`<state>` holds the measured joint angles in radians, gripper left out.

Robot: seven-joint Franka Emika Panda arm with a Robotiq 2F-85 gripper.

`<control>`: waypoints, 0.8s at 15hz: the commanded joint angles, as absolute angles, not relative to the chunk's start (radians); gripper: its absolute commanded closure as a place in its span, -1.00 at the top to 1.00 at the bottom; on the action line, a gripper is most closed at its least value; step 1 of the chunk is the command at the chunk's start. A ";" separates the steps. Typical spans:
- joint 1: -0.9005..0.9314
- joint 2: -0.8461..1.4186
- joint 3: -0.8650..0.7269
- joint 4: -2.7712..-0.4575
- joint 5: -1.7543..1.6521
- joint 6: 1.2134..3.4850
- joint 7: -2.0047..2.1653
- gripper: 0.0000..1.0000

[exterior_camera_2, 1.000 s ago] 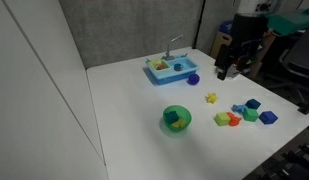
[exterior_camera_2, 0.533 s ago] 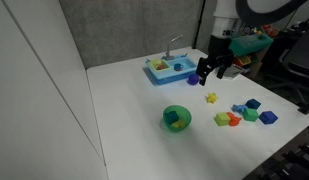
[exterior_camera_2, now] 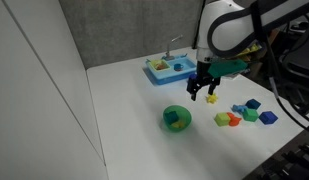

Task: Move the green object from the bowl to the table

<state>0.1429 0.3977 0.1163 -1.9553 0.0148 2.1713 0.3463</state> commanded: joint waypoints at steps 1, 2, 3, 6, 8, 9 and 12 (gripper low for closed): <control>0.161 0.411 0.096 -1.944 0.027 2.168 0.344 1.00; 0.161 0.420 0.095 -1.936 0.029 2.167 0.345 1.00; 0.161 0.423 0.094 -1.932 0.030 2.166 0.346 1.00; 0.169 0.424 0.089 -1.930 0.007 2.172 0.348 1.00; 0.182 0.451 0.086 -1.925 -0.030 2.205 0.323 1.00; 0.186 0.463 0.086 -1.923 -0.040 2.216 0.311 1.00; 0.206 0.522 0.088 -1.907 -0.070 2.283 0.275 1.00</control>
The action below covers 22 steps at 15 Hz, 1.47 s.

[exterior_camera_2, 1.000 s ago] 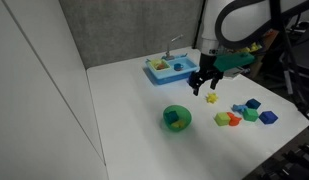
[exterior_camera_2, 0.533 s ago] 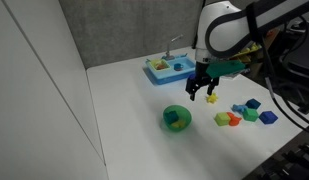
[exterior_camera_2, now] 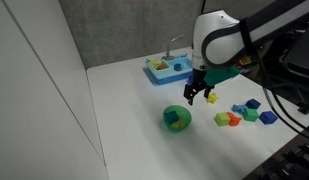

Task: Move the green object from the bowl to the table

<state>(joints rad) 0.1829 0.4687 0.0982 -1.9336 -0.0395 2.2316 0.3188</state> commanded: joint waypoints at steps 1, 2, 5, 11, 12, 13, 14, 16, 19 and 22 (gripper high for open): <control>0.211 0.542 0.088 -1.899 -0.076 2.302 0.260 1.00; 0.218 0.566 0.085 -1.890 -0.086 2.329 0.252 1.00; 0.225 0.625 0.086 -1.859 -0.095 2.392 0.203 1.00; 0.216 0.723 0.102 -1.777 -0.080 2.480 0.089 1.00; 0.213 0.738 0.106 -1.762 -0.076 2.487 0.073 1.00; 0.209 0.754 0.114 -1.747 -0.070 2.491 0.054 1.00; 0.208 0.771 0.117 -1.732 -0.069 2.494 0.042 1.00; 0.205 0.802 0.126 -1.704 -0.065 2.494 0.015 1.00; 0.199 0.846 0.137 -1.667 -0.061 2.490 -0.017 1.00; 0.195 0.884 0.146 -1.632 -0.060 2.486 -0.042 1.00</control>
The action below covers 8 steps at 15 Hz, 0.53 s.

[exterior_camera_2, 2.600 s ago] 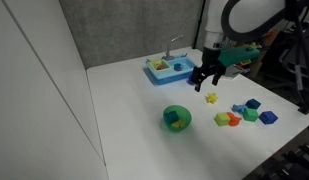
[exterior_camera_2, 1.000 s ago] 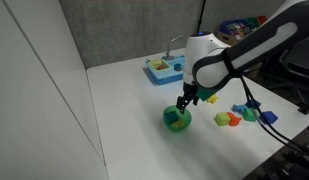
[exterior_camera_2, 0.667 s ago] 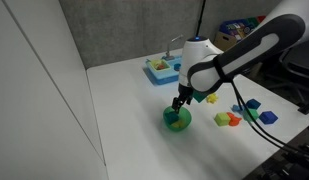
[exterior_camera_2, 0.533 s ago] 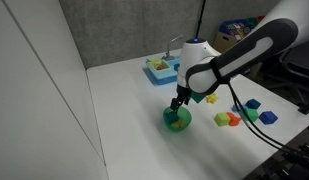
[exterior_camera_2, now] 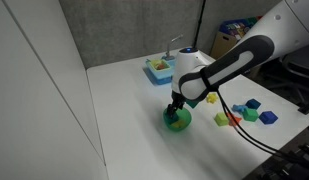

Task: Move the green object from the bowl to the table

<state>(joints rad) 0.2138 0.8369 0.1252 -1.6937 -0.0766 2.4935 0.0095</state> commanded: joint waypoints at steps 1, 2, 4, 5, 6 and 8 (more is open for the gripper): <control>0.194 0.896 0.148 -1.621 -0.061 2.485 -0.051 1.00; 0.191 0.907 0.151 -1.609 -0.060 2.483 -0.059 1.00; 0.191 0.929 0.154 -1.587 -0.061 2.481 -0.071 1.00; 0.193 0.941 0.153 -1.578 -0.062 2.481 -0.073 1.00; 0.196 0.949 0.152 -1.569 -0.065 2.480 -0.075 1.00; 0.209 0.965 0.141 -1.558 -0.074 2.482 -0.067 1.00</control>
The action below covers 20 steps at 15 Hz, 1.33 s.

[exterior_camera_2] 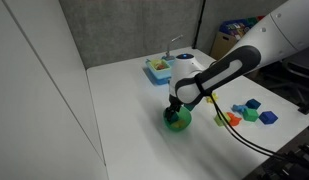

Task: Move the green object from the bowl to the table

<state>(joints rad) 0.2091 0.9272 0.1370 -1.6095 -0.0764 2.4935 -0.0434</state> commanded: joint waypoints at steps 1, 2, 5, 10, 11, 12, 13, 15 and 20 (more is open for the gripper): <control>0.218 0.969 0.132 -1.556 -0.080 2.487 -0.057 1.00; 0.224 0.974 0.127 -1.554 -0.085 2.491 -0.052 1.00; 0.249 0.976 0.101 -1.555 -0.104 2.505 -0.032 1.00; 0.294 0.981 0.057 -1.557 -0.139 2.524 -0.006 1.00; 0.302 0.983 0.050 -1.557 -0.145 2.529 0.001 1.00; 0.308 0.983 0.044 -1.558 -0.150 2.533 0.005 1.00; 0.316 0.981 0.038 -1.561 -0.154 2.537 0.013 0.60; 0.329 0.969 0.027 -1.572 -0.161 2.544 0.027 0.31; 0.375 0.921 -0.012 -1.605 -0.176 2.546 0.108 -0.37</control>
<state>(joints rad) 0.3402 0.9613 0.0208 -1.5835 -0.1440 2.5410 0.0341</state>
